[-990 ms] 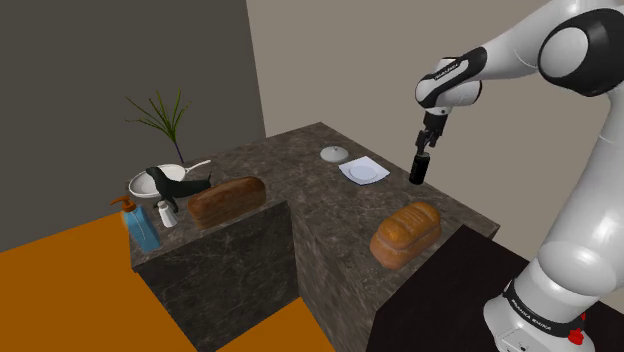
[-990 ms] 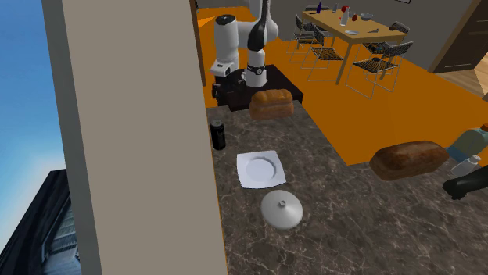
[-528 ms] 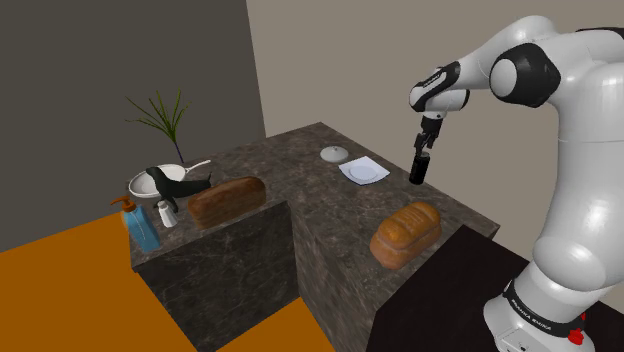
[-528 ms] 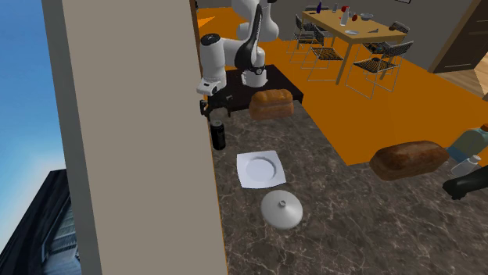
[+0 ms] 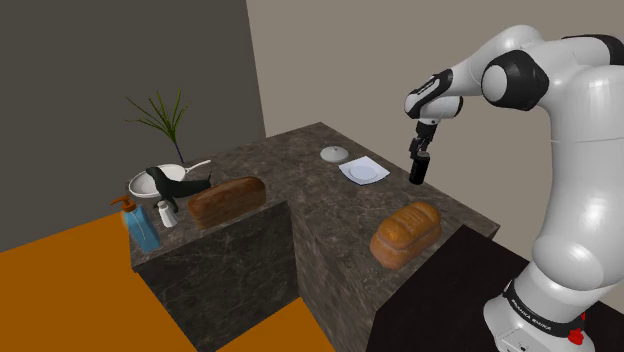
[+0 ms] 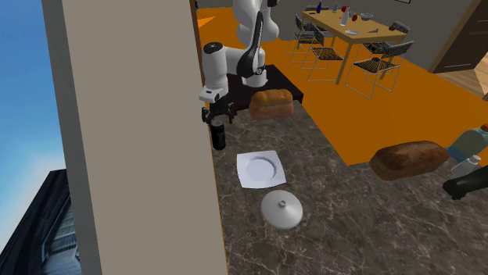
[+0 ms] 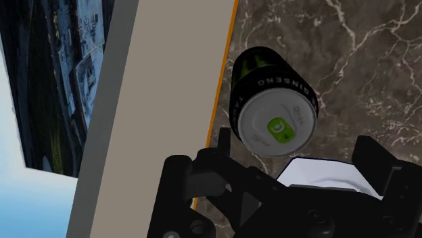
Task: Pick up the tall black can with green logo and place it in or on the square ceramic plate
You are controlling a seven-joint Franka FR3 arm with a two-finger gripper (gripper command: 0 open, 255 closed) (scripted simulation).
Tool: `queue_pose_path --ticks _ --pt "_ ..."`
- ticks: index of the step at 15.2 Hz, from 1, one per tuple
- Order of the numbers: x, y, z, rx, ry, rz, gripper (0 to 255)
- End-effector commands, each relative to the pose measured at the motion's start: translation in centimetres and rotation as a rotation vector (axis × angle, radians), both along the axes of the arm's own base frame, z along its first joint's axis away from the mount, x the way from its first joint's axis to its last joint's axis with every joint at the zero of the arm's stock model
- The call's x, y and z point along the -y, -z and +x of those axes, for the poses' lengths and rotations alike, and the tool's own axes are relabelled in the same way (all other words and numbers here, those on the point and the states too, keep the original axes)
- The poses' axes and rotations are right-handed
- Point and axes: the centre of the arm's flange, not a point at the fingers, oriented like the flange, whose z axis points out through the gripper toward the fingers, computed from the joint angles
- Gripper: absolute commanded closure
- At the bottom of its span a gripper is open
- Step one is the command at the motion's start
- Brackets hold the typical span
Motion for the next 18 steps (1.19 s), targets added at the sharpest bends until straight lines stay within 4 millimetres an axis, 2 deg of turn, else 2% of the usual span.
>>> queue_pose_path --ticks 1,7,8,12,16,18 --pt "1.50 2.21 -1.02 -0.034 0.027 0.003 0" --pt "1.50 2.21 -1.02 -0.034 0.027 0.003 0" --pt "1.25 2.27 -0.75 -0.034 0.027 0.002 255" --pt "0.88 2.39 -0.91 -0.034 0.027 0.002 255" --pt "1.30 2.33 -0.68 -0.034 0.027 0.002 255" --pt "1.50 1.69 -1.02 -0.034 0.027 0.003 255"
